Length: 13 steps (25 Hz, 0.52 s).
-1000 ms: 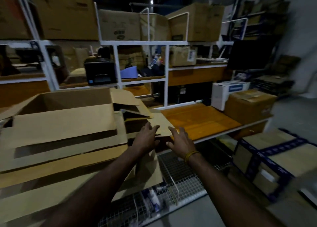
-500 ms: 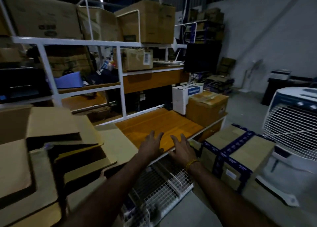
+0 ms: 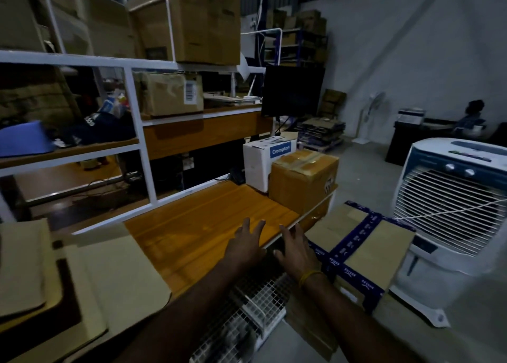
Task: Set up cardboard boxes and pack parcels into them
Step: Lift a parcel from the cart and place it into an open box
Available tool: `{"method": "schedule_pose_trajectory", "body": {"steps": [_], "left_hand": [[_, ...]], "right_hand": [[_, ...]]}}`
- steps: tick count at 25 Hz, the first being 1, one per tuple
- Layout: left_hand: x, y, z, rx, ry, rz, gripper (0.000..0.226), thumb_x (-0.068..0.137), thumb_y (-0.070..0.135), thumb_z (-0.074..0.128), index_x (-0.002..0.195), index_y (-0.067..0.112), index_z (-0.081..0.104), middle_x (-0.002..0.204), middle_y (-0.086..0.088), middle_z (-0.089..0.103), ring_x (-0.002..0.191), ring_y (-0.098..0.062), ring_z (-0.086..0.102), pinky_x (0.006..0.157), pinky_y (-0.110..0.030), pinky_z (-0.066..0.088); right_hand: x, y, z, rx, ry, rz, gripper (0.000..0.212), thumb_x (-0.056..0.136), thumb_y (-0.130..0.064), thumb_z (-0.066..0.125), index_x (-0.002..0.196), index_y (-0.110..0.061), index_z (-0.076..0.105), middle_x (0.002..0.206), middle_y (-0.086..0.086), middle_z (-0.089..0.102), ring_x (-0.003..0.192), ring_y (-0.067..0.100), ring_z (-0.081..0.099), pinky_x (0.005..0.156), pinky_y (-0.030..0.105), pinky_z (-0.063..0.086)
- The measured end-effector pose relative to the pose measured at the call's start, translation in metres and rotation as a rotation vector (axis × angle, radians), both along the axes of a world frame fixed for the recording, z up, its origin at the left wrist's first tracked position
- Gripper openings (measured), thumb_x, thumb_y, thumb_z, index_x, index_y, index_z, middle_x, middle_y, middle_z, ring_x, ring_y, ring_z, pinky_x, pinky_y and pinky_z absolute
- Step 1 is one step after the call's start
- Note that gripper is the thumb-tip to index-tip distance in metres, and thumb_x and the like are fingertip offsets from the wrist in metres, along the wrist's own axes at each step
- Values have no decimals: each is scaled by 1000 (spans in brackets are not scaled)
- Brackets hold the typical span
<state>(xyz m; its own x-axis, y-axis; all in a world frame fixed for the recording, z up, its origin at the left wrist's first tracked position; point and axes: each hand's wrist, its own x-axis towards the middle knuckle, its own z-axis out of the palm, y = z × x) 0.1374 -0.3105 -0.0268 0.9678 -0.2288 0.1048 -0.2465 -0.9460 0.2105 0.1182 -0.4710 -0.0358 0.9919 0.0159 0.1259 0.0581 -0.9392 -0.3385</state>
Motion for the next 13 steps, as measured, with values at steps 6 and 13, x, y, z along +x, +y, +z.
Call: {"method": "schedule_pose_trajectory", "body": {"steps": [6, 13], "left_hand": [[88, -77, -3, -24, -14, 41, 85, 96, 40, 62, 159, 32, 5, 166, -15, 2, 145, -41, 27, 97, -49, 48], [164, -164, 8, -23, -17, 57, 87, 94, 40, 63, 158, 32, 6, 165, -17, 3, 142, -42, 32, 94, -47, 49]], "right_hand": [[92, -76, 0, -37, -27, -6, 74, 98, -41, 55, 157, -29, 13, 164, 15, 3, 147, 36, 23, 102, 47, 45], [171, -161, 7, -44, -58, -5, 72, 96, -38, 57, 156, -31, 17, 164, 15, 5, 145, 36, 29, 101, 46, 47]]}}
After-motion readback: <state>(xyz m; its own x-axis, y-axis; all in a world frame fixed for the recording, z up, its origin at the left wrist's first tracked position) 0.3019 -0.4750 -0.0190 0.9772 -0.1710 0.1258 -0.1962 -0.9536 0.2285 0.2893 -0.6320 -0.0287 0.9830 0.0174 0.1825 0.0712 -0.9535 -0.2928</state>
